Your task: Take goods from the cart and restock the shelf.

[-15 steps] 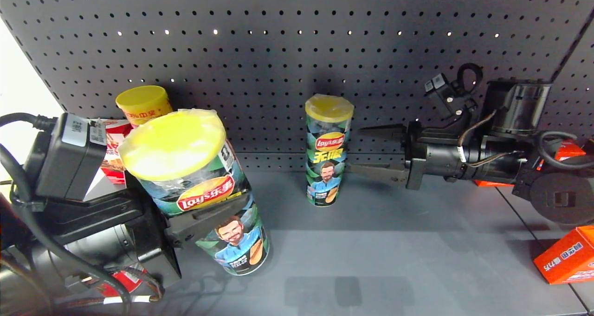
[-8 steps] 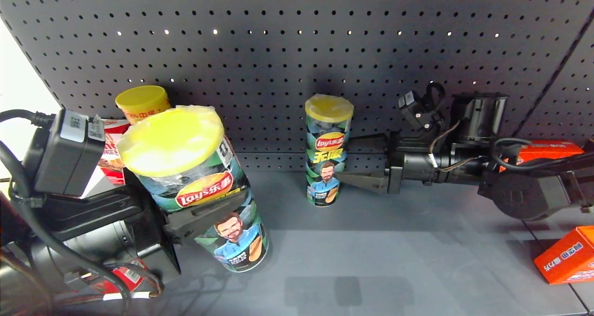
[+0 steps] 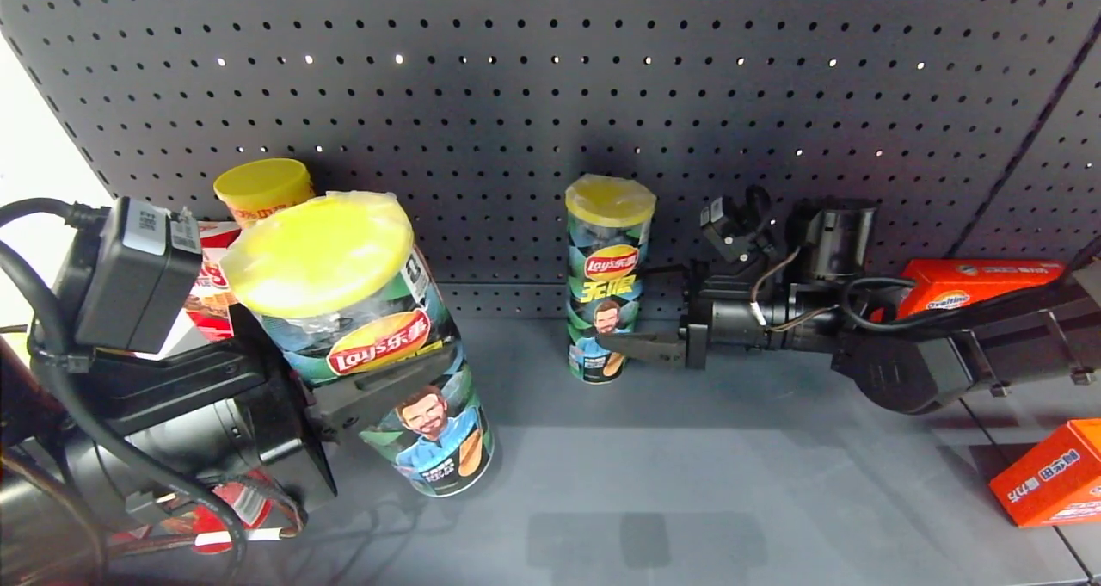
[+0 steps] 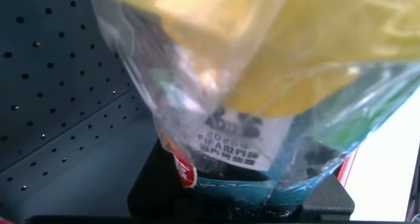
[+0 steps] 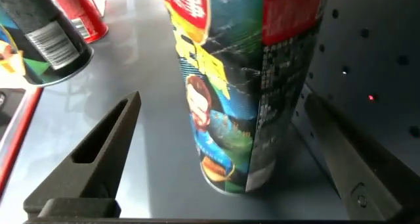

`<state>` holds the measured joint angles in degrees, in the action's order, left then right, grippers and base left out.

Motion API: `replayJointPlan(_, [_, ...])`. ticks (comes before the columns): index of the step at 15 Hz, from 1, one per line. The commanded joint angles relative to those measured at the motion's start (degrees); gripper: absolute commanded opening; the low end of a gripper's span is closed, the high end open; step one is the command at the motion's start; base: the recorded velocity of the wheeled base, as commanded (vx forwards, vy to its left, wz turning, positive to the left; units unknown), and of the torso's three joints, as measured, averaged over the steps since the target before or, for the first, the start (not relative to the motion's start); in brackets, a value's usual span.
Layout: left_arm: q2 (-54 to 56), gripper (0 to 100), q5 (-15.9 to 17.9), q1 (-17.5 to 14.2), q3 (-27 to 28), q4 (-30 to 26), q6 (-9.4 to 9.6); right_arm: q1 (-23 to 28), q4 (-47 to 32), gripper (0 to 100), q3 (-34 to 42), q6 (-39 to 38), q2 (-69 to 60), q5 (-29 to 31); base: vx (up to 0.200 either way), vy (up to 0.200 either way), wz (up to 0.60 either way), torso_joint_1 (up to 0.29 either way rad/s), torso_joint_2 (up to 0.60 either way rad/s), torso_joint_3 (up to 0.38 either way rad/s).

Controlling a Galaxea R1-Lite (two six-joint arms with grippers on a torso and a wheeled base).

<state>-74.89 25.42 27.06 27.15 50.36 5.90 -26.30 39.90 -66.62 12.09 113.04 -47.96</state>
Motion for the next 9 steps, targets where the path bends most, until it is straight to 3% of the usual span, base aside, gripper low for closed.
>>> replayJointPlan(1, [-0.17,0,-0.02,-0.08,0.36,0.00,-0.01,-0.60,0.00,100,-1.93,0.04,2.62,-0.03,0.000,0.000,0.00,0.000,0.00,0.000])
replayJointPlan(9, [-0.87,0,-0.02,-0.08,0.80,0.00,-0.01,-1.30,0.44,100,-5.71,0.04,6.93,0.23,0.000,0.000,0.00,0.000,0.00,0.000])
